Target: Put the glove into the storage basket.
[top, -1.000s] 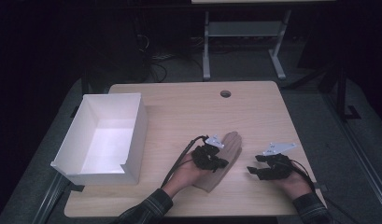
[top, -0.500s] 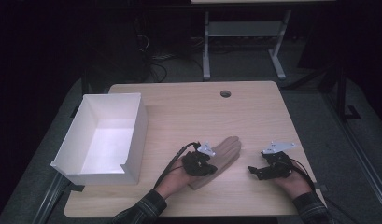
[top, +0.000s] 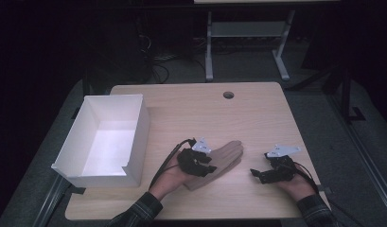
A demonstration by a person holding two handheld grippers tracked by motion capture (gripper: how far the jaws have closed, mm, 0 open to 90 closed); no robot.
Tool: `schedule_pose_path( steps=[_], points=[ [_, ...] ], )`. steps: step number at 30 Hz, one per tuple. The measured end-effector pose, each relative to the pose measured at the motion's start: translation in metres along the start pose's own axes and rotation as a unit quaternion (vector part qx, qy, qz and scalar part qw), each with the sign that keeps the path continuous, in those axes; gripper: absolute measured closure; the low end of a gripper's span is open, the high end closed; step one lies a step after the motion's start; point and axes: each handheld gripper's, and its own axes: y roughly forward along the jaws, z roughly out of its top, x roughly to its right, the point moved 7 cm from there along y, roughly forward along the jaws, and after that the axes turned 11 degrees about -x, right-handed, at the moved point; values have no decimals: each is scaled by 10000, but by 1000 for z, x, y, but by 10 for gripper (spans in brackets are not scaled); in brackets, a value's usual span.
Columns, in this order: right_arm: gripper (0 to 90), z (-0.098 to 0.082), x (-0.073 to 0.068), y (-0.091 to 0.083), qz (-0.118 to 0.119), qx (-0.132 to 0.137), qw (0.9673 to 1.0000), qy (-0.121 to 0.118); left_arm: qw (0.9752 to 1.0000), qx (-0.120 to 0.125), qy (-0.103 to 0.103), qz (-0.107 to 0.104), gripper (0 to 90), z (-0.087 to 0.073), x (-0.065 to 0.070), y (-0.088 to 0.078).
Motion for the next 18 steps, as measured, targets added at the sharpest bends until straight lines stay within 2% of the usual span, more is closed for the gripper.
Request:
schedule_pose_path(
  steps=[1,2,3,4,5,6,8,13,18],
  points=[
    [107,0,0,0,-6,3,10000,-18,10000,14,-8,43,407,1,-1,1],
    [107,0,0,0,-6,3,10000,-18,9999,51,-48,95,407,3,-3,3],
    [106,0,0,0,-6,7,10000,-20,9999,36,-18,103,300,4,-4,6],
    [106,0,0,0,-6,7,10000,-20,10000,20,-5,91,300,5,-5,8],
    [106,0,0,0,-7,7,10000,-19,9999,-28,15,112,245,7,-7,15],
    [106,0,0,0,-7,7,10000,-19,9999,-28,15,112,220,7,-7,15],
    [106,0,0,0,-7,6,10000,-18,9997,-128,70,206,200,9,-8,25],
    [106,0,0,1,-10,5,10000,-11,9991,-230,41,341,170,8,-13,35],
    [106,1,0,1,-17,11,10000,-11,9992,-311,-25,236,156,5,-17,41]
  ],
)
